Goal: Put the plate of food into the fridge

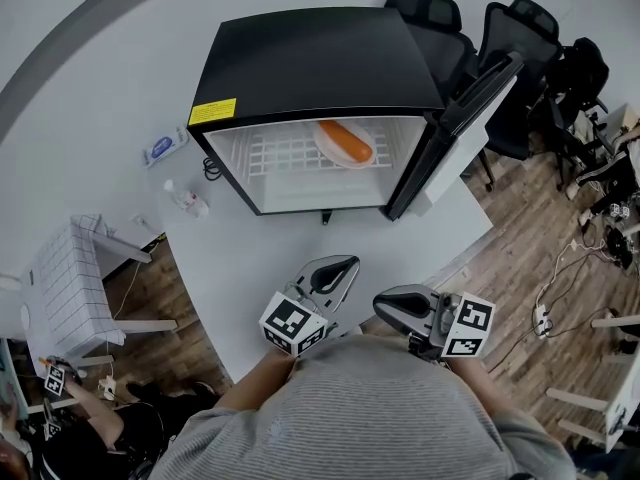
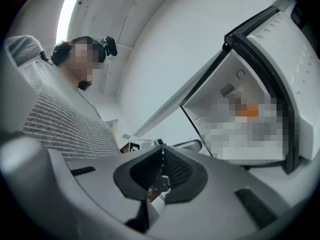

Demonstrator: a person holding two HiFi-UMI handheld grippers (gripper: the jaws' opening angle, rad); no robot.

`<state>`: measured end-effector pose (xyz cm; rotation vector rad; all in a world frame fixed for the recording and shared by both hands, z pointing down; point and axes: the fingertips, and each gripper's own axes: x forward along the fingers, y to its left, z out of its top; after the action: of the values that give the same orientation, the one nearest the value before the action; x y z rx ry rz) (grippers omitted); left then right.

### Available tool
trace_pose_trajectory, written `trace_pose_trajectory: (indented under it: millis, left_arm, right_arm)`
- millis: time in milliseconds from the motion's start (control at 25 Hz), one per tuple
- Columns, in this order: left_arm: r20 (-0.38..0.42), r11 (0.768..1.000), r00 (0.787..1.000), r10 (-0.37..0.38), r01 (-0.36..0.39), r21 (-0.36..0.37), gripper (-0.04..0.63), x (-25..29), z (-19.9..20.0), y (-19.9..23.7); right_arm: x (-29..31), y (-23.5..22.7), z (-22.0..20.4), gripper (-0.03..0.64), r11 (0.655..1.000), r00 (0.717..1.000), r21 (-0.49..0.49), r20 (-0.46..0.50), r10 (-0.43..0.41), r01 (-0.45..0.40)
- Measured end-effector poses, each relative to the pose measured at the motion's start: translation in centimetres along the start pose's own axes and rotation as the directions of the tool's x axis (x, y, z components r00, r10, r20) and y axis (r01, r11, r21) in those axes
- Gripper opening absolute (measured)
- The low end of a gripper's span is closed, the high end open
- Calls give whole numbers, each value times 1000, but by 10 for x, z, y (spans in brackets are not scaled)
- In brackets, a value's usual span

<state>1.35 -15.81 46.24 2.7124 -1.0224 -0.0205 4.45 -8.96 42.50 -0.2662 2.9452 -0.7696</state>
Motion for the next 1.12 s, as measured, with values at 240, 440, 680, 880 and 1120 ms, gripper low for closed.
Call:
trace_pose_trajectory:
  millis: [240,440,680,880,1120]
  left_arm:
    - [24,999,1000,-20,19,49,11,-27,7,-16]
    - [28,999,999,-28,28,16,11,-29,5,-13]
    - [24,998,999,-48,47,38,11,-26,10,-13]
    - [26,998,998,-56,55,23,11,-26,7,-15]
    - [25,996,997,-75,74,45,11,-28,8,-21]
  right_arm:
    - [6,0,-4,15,999,1000,-33,-29,-9,8]
    - [12,4,-9,15,998,998,-70,-60,-12,8]
    - [15,6,-13,15,996,997,-88,-76,-23,16]
    - [15,6,-13,14,988,993,-150,-103,-55,40]
    - [15,6,-11,14,987,992,-154,-106,-69,52]
